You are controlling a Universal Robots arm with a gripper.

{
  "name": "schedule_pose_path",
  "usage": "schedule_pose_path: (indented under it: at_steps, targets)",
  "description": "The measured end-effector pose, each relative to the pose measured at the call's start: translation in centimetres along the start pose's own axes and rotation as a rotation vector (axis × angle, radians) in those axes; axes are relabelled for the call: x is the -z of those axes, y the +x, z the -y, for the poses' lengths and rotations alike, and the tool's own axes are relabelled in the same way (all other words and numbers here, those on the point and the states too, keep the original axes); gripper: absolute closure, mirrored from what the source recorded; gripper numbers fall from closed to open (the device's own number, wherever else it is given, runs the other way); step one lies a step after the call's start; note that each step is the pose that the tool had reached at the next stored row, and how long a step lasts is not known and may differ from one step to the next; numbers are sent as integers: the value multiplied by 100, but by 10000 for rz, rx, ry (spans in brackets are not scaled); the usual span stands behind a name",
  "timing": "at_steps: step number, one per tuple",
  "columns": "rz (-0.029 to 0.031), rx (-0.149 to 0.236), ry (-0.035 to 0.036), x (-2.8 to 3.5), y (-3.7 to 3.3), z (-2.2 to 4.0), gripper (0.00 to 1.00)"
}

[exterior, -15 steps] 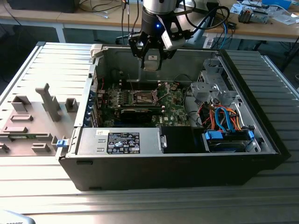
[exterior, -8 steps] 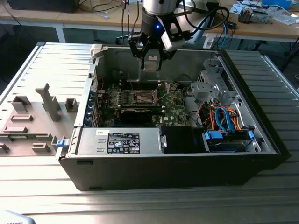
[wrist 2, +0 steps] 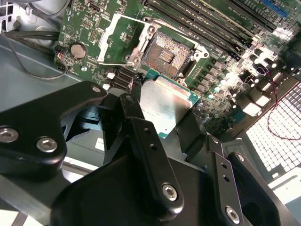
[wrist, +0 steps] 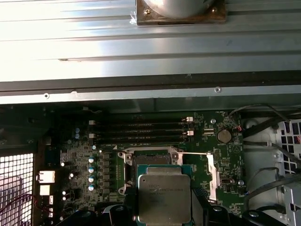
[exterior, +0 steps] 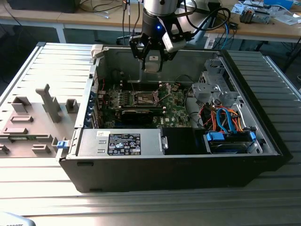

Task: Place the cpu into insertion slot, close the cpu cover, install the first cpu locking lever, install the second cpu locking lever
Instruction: 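Place the cpu into insertion slot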

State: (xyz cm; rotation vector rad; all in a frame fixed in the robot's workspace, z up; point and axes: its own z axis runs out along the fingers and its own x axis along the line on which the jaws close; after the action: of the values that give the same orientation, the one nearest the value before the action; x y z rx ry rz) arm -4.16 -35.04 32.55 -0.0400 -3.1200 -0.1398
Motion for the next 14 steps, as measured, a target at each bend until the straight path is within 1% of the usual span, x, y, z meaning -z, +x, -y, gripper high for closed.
schedule_pose_path:
  at_steps: [14]
  targets:
    - [0,1,0,-41,10,4,45]
